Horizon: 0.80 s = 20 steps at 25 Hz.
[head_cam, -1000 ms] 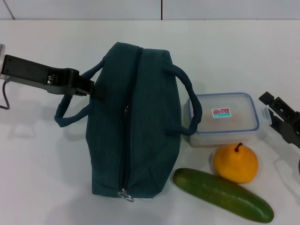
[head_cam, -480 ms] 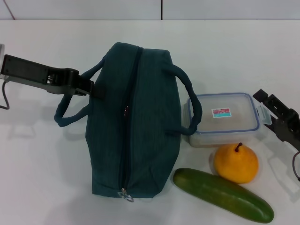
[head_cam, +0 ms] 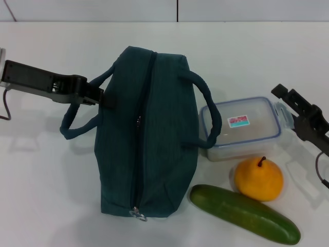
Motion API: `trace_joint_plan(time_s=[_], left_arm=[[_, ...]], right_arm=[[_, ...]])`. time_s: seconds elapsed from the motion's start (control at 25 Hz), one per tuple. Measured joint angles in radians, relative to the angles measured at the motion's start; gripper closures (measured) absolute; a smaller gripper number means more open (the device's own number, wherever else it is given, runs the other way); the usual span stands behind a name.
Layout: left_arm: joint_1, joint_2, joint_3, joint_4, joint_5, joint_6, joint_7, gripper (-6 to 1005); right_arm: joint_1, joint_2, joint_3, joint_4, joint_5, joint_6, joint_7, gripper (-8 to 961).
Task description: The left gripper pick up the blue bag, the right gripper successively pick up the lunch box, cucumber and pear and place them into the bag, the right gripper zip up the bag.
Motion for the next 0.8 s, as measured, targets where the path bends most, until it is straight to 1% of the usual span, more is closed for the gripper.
trace_joint_plan(time_s=[0.4,0.8], left_arm=[[0.002,-0.001,0.0,0.0,0.0,0.0,0.006,945],[-0.003,0.0,0.0,0.0,0.001,-0.001,0.011,946]], right_arm=[[0.017,-0.002,0.0,-0.053,0.006,0.047,0.002,161],[0.006,-0.001,0.0,-0.049,0.0,0.112,0.002,164]])
